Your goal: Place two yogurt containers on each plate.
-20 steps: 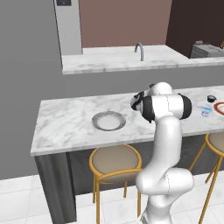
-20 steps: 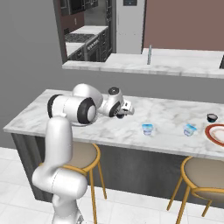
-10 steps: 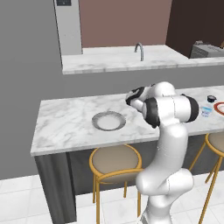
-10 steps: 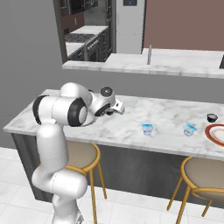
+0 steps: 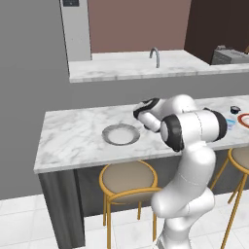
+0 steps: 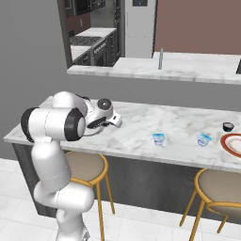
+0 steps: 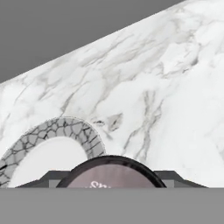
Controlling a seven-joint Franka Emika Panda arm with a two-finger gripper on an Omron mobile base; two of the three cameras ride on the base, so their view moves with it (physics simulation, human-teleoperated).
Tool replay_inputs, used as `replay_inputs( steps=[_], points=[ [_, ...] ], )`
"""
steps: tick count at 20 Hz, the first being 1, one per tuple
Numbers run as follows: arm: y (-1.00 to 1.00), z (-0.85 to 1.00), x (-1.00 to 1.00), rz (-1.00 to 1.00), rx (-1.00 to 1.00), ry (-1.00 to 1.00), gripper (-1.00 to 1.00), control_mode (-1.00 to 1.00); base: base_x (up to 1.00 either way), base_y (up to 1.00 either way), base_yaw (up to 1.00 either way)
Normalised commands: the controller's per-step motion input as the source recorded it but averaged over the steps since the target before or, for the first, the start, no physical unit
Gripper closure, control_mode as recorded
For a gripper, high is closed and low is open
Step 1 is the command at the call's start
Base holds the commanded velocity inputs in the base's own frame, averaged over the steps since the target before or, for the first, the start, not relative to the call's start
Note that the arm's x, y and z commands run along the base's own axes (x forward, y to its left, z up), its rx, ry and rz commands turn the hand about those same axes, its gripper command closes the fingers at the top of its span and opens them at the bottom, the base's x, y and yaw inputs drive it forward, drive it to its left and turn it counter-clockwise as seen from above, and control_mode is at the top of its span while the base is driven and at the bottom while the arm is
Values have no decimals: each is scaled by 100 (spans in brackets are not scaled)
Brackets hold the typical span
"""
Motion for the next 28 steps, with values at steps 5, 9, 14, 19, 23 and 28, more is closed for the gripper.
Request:
replay_inputs(
  steps=[5, 9, 14, 19, 23, 28],
  points=[
    [63, 27, -17, 0, -18, 0, 100, -100, 0, 0, 0],
    [65, 34, -5, 0, -17, 2, 100, -100, 0, 0, 0],
    [56, 39, 0, 0, -10, 0, 100, -100, 0, 0, 0],
    [45, 48, 0, 0, -2, 0, 100, -100, 0, 0, 0],
    [34, 53, 7, 0, 0, 4, 100, -100, 0, 0, 0],
    [33, 29, 18, 0, 0, 14, 100, -100, 0, 0, 0]
  ],
)
